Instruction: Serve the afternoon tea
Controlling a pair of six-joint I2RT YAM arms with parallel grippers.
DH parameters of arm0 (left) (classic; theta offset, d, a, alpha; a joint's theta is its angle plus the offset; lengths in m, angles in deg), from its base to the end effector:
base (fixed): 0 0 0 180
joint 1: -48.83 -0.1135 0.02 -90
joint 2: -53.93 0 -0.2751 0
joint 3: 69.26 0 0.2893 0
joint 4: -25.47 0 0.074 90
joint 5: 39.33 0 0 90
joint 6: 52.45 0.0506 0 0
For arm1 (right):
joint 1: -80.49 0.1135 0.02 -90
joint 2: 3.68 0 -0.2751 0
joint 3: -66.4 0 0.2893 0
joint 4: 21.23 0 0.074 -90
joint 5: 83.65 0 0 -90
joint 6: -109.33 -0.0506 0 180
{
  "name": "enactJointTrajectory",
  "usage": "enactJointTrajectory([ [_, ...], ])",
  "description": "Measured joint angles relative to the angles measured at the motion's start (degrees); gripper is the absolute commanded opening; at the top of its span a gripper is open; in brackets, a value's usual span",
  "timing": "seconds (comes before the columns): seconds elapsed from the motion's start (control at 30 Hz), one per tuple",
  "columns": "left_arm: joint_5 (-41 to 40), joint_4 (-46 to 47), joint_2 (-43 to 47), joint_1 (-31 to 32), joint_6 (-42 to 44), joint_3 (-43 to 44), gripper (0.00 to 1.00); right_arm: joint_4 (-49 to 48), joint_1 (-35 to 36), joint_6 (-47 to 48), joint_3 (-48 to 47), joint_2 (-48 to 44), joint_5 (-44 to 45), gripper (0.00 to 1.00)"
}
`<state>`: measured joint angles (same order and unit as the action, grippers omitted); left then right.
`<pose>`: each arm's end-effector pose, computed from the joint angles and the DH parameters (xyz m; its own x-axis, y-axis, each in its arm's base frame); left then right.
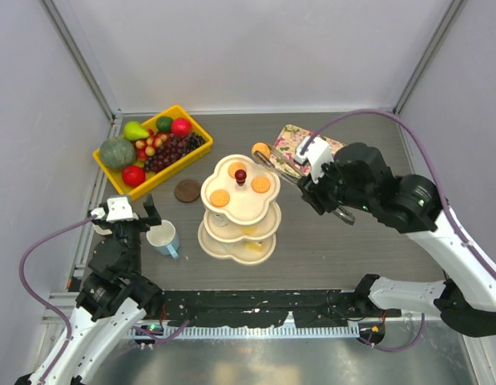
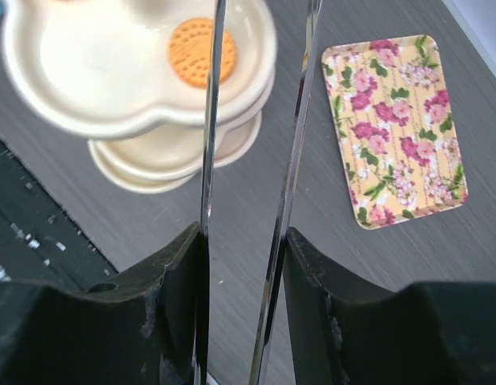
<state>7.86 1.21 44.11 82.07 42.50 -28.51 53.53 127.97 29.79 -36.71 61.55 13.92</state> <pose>0.1087 -0.0301 0.3220 0.0828 0.0214 -0.9963 -0.1702 0.9854 0.0071 0.1620 0.1668 0.4664 -0.2792 -0.5707 -0.7722 -0.7221 0.6549 -0.2230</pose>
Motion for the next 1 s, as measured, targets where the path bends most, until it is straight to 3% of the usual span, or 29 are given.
enactJointTrajectory([
  [0.33,0.0,0.0,0.0,0.0,0.0,0.0,0.99,5.1,3.2,0.2,4.7,-10.0,-11.1,0.46],
  [1.0,0.0,0.0,0.0,0.0,0.0,0.0,0.99,5.5,4.5,1.6,8.1,-6.9,-15.7,0.61],
])
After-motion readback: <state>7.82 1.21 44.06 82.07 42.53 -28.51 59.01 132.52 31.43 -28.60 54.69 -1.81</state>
